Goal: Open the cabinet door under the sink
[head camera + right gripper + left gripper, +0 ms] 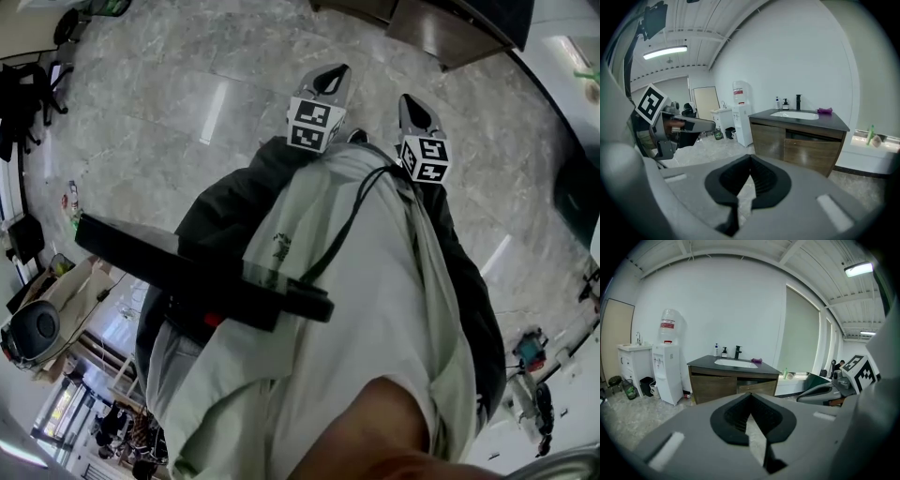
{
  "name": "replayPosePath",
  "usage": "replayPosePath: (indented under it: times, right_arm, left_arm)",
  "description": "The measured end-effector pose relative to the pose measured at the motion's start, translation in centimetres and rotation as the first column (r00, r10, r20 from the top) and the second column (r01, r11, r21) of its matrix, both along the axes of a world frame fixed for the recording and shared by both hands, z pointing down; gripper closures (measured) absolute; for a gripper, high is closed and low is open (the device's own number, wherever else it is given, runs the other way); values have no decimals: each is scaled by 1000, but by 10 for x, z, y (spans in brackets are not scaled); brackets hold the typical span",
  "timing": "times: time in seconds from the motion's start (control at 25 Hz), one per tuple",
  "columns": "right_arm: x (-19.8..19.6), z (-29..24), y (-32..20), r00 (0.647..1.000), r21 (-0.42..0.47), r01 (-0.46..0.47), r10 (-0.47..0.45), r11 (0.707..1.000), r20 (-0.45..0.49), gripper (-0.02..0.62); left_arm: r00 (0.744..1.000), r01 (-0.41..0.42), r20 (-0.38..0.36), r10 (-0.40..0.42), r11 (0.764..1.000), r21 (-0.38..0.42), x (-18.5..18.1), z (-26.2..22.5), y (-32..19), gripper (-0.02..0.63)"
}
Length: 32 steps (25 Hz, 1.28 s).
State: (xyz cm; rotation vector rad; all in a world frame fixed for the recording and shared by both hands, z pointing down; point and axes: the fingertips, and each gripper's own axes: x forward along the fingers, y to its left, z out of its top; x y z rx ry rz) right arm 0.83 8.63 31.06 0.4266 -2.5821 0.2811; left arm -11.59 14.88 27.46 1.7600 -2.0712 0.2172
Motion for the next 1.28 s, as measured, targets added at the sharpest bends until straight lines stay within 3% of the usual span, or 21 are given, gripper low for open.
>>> replayPosePath:
  times: [0.6, 0.8, 0.92, 1.12, 1.28]
  right_arm:
    - [0, -1, -6, 999, 16, 33, -33, 999, 2, 594]
    - [17, -49, -30, 982, 171, -93, 62, 981, 178, 595]
    - [26, -65, -35, 970, 221, -124, 71, 967, 234, 594]
    - [29, -65, -31, 968, 216, -81, 25, 973, 249, 594]
    - [29, -55, -28, 970, 153, -27, -11, 988, 244, 595]
  left_arm:
    - [999, 48, 11, -48, 999, -2, 1, -1, 1, 600]
    - [996, 85, 29, -87, 994, 71, 3, -20, 0, 600]
    - [993, 97, 51, -103, 990, 102, 6, -29, 1, 600]
    - [991, 113, 60, -124, 980, 162, 15, -46, 0, 600]
    - [988, 135, 51, -144, 979, 156, 24, -45, -3, 600]
